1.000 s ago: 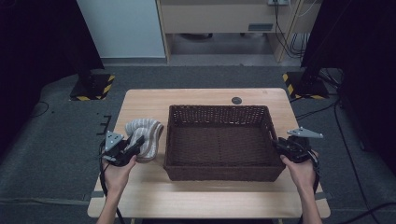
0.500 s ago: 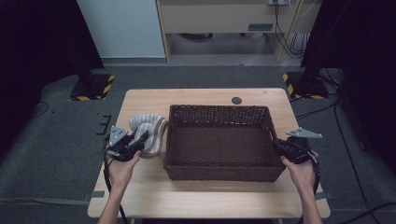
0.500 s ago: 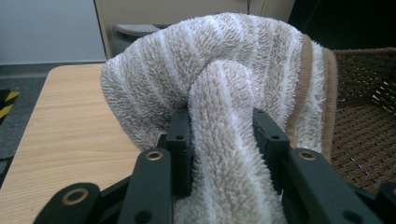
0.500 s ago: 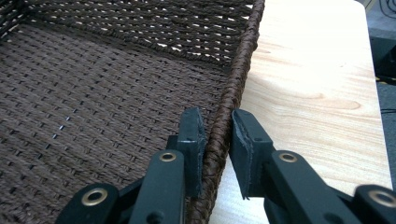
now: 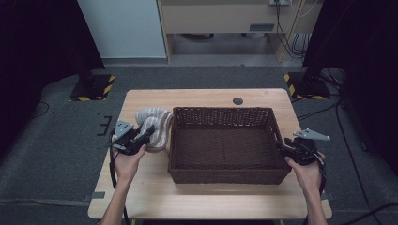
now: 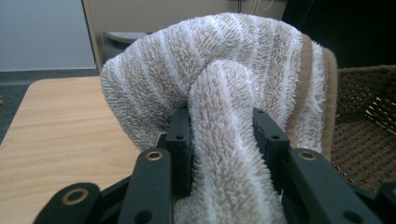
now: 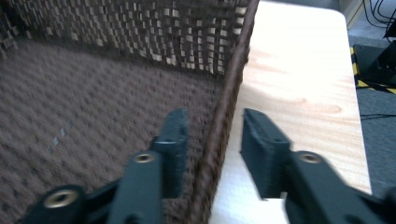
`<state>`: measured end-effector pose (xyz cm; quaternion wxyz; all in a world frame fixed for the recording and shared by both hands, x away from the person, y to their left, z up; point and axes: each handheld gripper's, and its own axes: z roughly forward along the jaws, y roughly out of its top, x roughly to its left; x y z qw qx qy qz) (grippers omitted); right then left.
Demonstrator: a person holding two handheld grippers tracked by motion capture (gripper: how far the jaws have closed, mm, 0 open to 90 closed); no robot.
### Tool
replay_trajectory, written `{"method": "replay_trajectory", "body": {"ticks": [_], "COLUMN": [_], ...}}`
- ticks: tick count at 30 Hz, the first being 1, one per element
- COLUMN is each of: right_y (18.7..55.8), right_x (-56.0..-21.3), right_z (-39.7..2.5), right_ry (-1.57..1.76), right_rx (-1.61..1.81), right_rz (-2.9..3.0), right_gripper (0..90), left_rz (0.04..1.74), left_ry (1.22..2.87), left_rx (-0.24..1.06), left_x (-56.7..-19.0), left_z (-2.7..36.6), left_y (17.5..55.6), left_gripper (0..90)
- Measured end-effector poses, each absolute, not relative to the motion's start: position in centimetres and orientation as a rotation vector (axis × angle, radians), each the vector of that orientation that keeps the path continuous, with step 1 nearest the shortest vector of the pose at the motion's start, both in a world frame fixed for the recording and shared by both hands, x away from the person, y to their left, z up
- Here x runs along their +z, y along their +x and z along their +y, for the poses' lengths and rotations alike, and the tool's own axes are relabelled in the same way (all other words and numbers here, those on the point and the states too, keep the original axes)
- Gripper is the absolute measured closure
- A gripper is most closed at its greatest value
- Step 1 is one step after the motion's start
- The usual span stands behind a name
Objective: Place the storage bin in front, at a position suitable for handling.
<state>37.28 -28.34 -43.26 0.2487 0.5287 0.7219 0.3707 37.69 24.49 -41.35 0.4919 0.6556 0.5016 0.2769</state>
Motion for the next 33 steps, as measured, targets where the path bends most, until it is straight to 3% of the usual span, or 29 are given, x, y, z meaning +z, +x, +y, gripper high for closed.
{"method": "replay_trajectory", "body": {"ticks": [3,8,12,13,20,33], "right_y": [37.6,38.3,38.9,39.1,39.1,39.1], "right_x": [-43.1,-43.9,-44.7,-45.1,-45.3,-45.4], "right_z": [-28.1,-27.5,-27.3,-27.2,-27.0,-27.0], "right_ry": [1.438,1.442,1.465,1.469,1.473,1.458], "right_rx": [1.053,1.019,1.002,0.982,0.921,0.933], "right_rz": [1.929,1.927,1.942,1.956,1.929,1.937], "right_gripper": [47.7,43.5,51.0,57.7,70.2,65.6], "left_rz": [1.206,1.204,1.204,1.203,1.224,1.305], "left_ry": [1.582,1.582,1.576,1.58,1.589,1.638], "left_rx": [0.672,0.679,0.677,0.676,0.653,0.638], "left_x": [-41.2,-41.0,-41.1,-41.3,-42.4,-46.5], "left_z": [24.2,24.2,24.3,24.2,23.5,22.3], "left_y": [38.4,39.1,40.1,40.5,43.0,46.1], "left_gripper": [63.9,63.9,63.9,63.9,63.9,63.2]}}
